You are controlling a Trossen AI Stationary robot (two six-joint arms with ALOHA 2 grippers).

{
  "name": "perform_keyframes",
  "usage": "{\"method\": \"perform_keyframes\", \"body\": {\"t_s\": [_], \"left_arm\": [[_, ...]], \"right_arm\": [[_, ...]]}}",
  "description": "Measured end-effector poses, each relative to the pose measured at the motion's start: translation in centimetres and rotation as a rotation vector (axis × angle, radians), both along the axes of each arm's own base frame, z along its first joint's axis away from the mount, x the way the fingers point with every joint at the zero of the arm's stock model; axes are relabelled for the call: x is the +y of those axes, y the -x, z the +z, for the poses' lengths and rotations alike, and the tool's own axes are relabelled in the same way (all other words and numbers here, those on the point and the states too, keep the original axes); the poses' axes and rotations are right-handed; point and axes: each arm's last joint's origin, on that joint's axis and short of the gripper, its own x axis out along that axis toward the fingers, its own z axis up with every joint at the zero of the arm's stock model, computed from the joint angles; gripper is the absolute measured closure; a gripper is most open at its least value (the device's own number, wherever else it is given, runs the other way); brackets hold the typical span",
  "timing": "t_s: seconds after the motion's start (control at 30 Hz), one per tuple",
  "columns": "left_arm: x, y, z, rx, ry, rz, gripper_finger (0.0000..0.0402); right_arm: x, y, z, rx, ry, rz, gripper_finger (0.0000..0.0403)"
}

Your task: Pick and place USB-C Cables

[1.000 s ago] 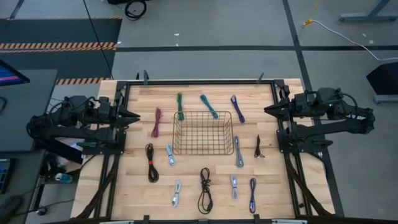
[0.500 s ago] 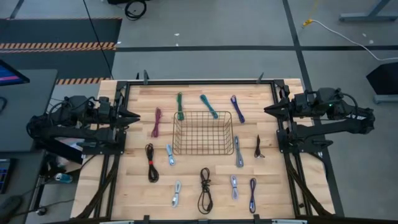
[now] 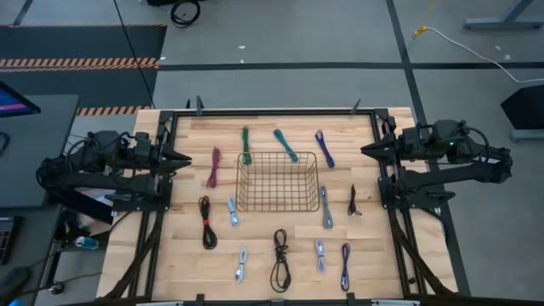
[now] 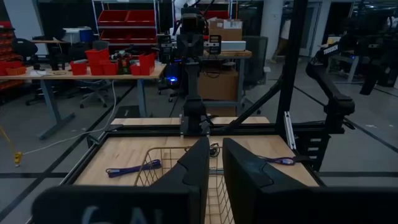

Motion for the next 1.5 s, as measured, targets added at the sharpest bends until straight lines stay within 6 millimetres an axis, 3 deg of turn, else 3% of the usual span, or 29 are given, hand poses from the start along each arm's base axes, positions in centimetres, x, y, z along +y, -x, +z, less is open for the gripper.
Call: {"method": "perform_keyframes", "body": {"t_s": [0.57, 0.97, 1.1, 1.5], "left_arm": [[0.0, 0.0, 0.6, -0.055, 0.142, -0.005, 0.0351], [0.0, 0.1, 1.5, -0.151, 0.137, -0.01, 0.0351], [0.0, 0.1, 1.5, -0.151, 0.093, -0.007, 0.0351], [0.0, 0.1, 1.5, -0.149, 0.088, -0.006, 0.0351]], "right_arm": [[0.0, 0.0, 0.3, -0.027, 0.0, 0.0, 0.0362], [0.0, 1.0, 4.3, -0.463, -0.104, 0.017, 0.0362], [0.0, 1.1, 4.6, -0.492, -0.111, 0.019, 0.0362], [-0.8, -2.6, 3.9, -0.416, -0.34, -0.22, 0.0362]]}}
